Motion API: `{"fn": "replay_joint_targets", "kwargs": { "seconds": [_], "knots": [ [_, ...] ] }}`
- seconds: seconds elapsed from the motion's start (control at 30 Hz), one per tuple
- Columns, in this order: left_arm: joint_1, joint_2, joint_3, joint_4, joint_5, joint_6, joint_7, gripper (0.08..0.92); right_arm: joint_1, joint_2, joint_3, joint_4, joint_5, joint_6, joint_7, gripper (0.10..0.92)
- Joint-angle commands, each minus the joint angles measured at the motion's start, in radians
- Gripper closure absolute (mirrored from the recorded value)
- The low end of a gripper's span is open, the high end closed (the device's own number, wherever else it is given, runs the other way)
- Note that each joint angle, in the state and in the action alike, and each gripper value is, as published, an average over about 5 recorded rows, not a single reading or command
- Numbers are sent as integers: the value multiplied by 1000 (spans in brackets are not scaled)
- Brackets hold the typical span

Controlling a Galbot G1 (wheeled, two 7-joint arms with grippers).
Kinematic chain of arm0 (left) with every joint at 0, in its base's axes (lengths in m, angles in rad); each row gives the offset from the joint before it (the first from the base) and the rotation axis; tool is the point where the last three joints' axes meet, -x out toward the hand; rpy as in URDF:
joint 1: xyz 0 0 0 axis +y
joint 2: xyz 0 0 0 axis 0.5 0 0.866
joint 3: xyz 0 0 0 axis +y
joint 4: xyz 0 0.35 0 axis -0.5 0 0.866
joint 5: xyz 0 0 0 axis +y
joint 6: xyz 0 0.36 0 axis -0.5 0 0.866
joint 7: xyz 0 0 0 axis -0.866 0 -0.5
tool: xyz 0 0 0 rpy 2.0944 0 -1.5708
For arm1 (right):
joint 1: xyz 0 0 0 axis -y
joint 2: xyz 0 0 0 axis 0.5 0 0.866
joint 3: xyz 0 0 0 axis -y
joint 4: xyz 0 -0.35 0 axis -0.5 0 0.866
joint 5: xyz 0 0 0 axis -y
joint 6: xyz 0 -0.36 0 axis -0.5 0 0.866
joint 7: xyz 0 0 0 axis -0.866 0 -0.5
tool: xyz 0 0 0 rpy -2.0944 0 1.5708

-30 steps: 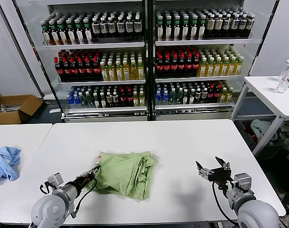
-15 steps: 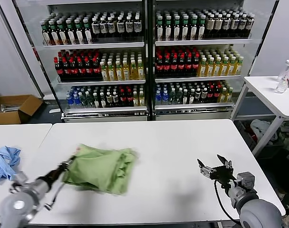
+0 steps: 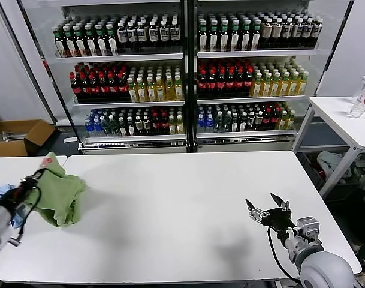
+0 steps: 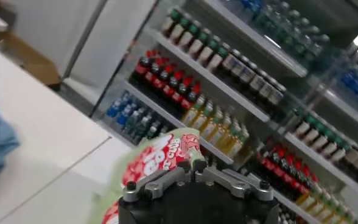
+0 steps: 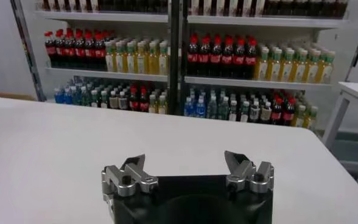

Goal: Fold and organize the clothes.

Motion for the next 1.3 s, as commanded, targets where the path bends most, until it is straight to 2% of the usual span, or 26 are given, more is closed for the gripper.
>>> {"fn": "replay_joint_targets", "kwargs": {
  "seconds": [0.03, 0.23, 0.43, 0.6, 0.73, 0.9, 1.03, 1.2, 1.3],
  "knots": [
    [-132, -282, 556, -97, 460, 3, -115, 914, 1, 4, -3, 16, -13, 6, -1, 203],
    [-248, -397, 775, 46, 616, 4, -141, 914, 12, 21, -16, 3, -29, 13, -5, 203],
    [-365, -495, 887, 179, 655, -2, -164, 914, 29, 19, -19, -20, -26, 18, -9, 203],
    [-397, -533, 919, 252, 760, -35, -83, 912, 58, 7, -29, -38, -11, 16, -15, 203],
    [-370, -497, 933, 188, 875, -101, 6, 864, 101, 4, -69, -59, 5, 17, -16, 203],
    [-257, -409, 889, -7, 940, -124, 51, 718, 216, 27, -213, -102, 46, 13, 8, 203],
    [-145, -349, 750, -92, 940, -150, 45, 605, 387, 114, -405, -183, 89, -12, 45, 203],
    [-36, -306, 519, -86, 933, -190, 18, 458, 592, 277, -635, -358, 148, -52, 113, 203],
    [23, -291, 430, -97, 909, -199, 7, 371, 679, 373, -718, -481, 186, -71, 158, 203]
  ]
}}
